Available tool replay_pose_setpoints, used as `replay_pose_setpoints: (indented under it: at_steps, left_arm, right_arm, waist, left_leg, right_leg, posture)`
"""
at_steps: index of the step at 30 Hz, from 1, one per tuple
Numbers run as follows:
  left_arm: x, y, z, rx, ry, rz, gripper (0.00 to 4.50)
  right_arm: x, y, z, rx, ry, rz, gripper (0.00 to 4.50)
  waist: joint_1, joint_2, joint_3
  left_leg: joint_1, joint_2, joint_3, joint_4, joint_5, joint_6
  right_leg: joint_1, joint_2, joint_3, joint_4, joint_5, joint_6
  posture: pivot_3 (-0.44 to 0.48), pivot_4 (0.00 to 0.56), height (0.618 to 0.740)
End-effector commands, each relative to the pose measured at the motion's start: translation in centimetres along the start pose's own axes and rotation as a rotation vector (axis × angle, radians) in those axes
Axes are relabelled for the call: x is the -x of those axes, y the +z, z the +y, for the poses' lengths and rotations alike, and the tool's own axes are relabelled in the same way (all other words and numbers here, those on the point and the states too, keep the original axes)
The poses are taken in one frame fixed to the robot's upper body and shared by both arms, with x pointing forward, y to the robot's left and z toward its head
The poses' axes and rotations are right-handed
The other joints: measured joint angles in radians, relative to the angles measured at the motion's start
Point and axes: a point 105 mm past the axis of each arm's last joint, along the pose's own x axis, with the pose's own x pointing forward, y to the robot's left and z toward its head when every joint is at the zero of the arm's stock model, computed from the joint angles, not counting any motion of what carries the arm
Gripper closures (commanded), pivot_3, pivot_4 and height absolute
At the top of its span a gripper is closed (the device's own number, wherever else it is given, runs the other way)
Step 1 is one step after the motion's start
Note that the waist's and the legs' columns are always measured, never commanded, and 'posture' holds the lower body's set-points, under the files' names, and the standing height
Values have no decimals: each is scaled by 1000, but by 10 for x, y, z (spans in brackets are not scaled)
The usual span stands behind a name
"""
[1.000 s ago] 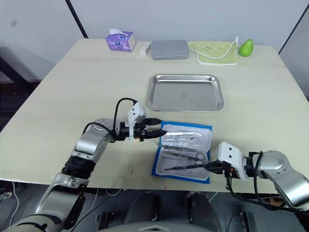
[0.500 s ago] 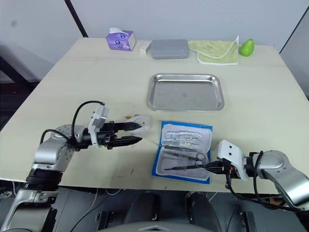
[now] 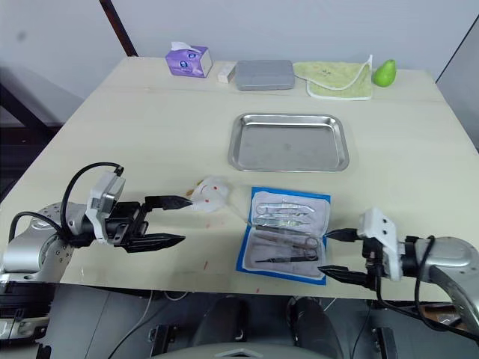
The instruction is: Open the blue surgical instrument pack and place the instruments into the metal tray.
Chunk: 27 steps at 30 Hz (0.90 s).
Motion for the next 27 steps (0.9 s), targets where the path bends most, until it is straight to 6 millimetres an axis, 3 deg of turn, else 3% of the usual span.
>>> replay_pose_setpoints:
  at_steps: [1, 7, 17, 27]
  left_arm:
    - [4, 13, -8, -69, -24, -9, 0]
    - [-2, 15, -11, -81, -25, -16, 0]
    - [-26, 16, -20, -99, -71, -34, 0]
    - [-32, 17, -24, -102, -88, -29, 0]
  right_arm:
    - [18, 20, 7, 78, -22, -48, 61]
    - [21, 18, 3, 118, -76, -44, 61]
    - [-25, 0, -28, 203, -67, -63, 61]
    - [-35, -22, -41, 249, -41, 5, 61]
  waist:
    - [0, 0, 0]
    - [-1, 0, 1]
    - [-1, 2, 2]
    - [0, 2, 3]
  left_leg:
    - [0, 0, 0, 0, 0, 0]
    - [0, 0, 0, 0, 0, 0]
    - [0, 0, 1, 0, 0, 0]
    - [0, 0, 1, 0, 0, 0]
  right_leg:
    - [0, 0, 0, 0, 0, 0]
    - [0, 0, 0, 0, 0, 0]
    - [0, 0, 1, 0, 0, 0]
    - [-1, 1, 1, 0, 0, 0]
  posture:
    - [0, 150, 738]
    - [0, 150, 738]
    - [0, 150, 738]
    - [0, 150, 738]
